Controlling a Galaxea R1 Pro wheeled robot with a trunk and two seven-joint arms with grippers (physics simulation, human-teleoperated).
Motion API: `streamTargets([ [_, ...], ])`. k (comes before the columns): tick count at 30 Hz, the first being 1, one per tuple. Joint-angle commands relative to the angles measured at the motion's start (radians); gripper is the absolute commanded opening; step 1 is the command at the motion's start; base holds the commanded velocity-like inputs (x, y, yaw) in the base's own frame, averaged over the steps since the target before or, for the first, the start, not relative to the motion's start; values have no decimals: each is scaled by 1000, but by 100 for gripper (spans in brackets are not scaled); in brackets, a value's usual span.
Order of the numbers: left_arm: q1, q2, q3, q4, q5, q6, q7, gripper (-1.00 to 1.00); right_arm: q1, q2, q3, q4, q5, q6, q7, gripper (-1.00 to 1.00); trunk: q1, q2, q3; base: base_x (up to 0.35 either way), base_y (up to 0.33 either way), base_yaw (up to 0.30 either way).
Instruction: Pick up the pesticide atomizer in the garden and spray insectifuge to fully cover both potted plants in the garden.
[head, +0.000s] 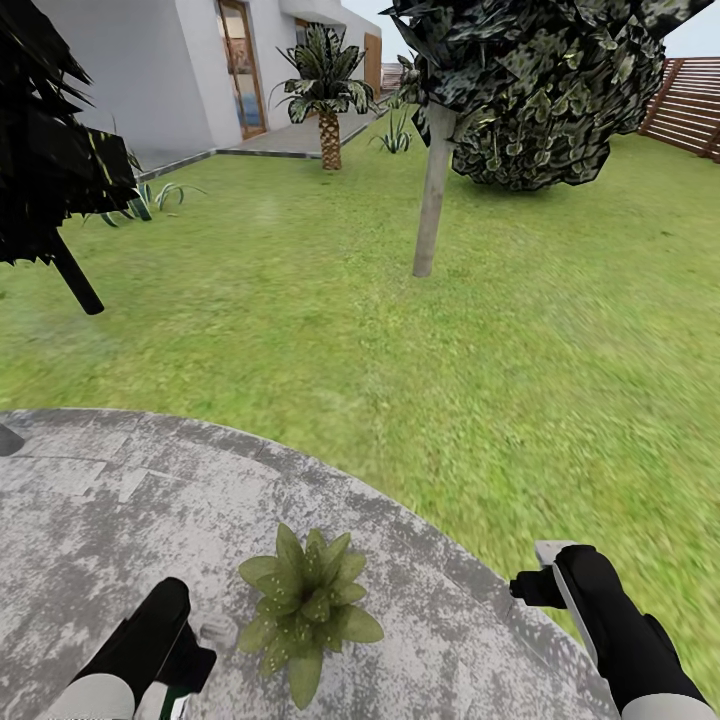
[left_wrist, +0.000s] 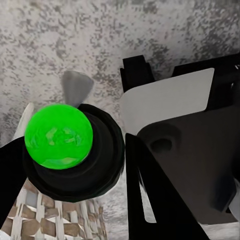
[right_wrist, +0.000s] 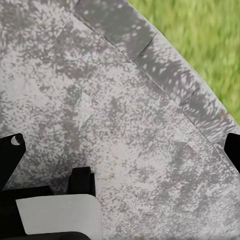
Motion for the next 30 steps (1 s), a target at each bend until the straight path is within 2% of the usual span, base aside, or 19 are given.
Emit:
streamTargets([
  [1, -2, 0, 4, -2, -11, 2, -10, -100, 0, 0, -1, -1, 11, 4, 10, 100, 0, 0, -1, 0, 0, 0],
  [18, -7, 0, 4, -4, -11, 2, -9, -100, 0, 0, -2, -1, 11, 4, 10, 100, 8, -14, -7, 0, 0, 0],
  [23, -6, -2, -1, -4, -11, 2, -8, -100, 0, 0, -2, -1, 11, 4, 10, 100, 19, -35, -16, 0, 0, 0],
  [30, -5, -2, -3, -4, -11, 2, -8, -100, 0, 0, -3, -1, 11, 4, 10, 100, 19, -35, -16, 0, 0, -104],
])
